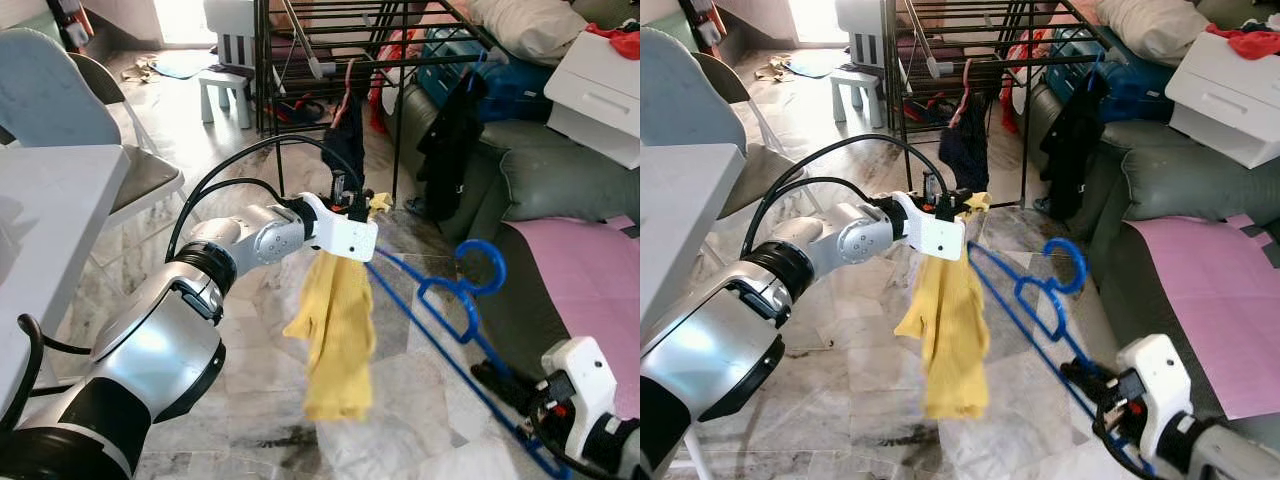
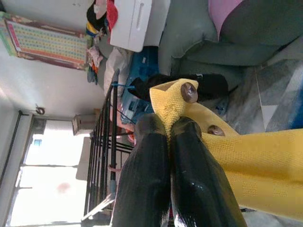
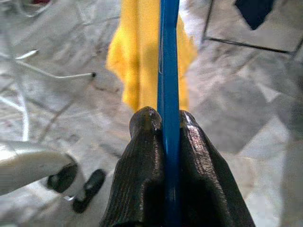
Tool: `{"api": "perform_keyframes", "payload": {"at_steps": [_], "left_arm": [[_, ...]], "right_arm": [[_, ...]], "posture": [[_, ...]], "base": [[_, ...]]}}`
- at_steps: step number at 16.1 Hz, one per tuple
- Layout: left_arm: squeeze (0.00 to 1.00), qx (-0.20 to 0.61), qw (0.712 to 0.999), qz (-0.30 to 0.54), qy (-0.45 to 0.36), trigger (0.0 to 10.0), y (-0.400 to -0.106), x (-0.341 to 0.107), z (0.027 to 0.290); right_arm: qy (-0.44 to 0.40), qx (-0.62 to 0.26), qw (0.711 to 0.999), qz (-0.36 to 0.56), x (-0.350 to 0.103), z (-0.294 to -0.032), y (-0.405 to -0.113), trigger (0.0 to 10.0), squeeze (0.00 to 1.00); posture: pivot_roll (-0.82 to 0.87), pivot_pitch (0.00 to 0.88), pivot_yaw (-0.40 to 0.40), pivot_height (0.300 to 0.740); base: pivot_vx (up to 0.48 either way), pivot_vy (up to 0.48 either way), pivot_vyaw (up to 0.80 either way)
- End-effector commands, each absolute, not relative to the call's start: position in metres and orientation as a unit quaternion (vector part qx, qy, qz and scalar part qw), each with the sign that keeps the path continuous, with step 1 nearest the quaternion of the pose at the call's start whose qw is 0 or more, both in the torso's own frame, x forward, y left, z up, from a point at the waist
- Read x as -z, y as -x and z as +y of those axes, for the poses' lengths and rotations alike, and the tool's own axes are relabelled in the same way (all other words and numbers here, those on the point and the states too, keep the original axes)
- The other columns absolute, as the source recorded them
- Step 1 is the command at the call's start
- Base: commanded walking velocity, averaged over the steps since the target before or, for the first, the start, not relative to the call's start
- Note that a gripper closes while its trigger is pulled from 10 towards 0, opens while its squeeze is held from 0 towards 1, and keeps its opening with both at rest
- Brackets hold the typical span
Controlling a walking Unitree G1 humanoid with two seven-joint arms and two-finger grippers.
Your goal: Hang hanger
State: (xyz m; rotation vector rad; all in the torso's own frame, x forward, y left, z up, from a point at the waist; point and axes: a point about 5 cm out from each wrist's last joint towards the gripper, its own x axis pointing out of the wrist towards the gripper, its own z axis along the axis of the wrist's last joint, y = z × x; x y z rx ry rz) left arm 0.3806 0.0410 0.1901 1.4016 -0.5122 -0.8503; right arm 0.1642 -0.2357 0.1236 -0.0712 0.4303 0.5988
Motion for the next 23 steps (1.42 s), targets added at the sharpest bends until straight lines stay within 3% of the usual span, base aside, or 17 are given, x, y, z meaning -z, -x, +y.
{"api": "perform_keyframes", "payload": {"at_steps": [1,9,16,17,19,23], "left_arm": [[0.00,0.368,0.642,-0.255,-0.622,10.0,-0.382,-0.206,0.035],[0.00,0.364,0.635,-0.234,-0.640,10.0,-0.385,-0.202,0.045],[0.00,0.401,0.652,-0.288,-0.575,10.0,-0.373,-0.210,0.029],[0.00,0.430,0.673,-0.312,-0.515,10.0,-0.366,-0.221,0.020],[0.00,0.455,0.679,-0.349,-0.459,10.0,-0.358,-0.233,0.012],[0.00,0.447,0.690,-0.343,-0.454,10.0,-0.360,-0.231,0.012]], "right_arm": [[0.039,-0.314,0.925,0.210,-0.130,-0.234,-0.160,10.0,0.00],[0.059,-0.296,0.922,0.242,-0.140,-0.258,-0.144,10.0,0.00],[0.043,-0.301,0.922,0.241,-0.128,-0.248,-0.150,10.0,0.00],[0.043,-0.288,0.927,0.236,-0.122,-0.248,-0.155,10.0,0.00],[0.048,-0.261,0.936,0.231,-0.116,-0.251,-0.162,10.0,0.00],[0.060,-0.241,0.942,0.227,-0.111,-0.252,-0.170,10.0,0.00]], "posture": [[-0.05,0.000,-0.040,0.740],[-0.07,0.000,-0.030,0.740],[-0.06,0.000,-0.029,0.740],[-0.05,0.000,-0.032,0.740],[-0.05,0.000,-0.032,0.740],[-0.05,0.000,-0.031,0.740]], "base": [[0.000,0.000,0.00],[0.000,0.000,0.00],[0.000,0.000,0.00],[0.000,0.000,0.00],[0.000,0.000,0.00],[0.000,0.000,0.00]]}}
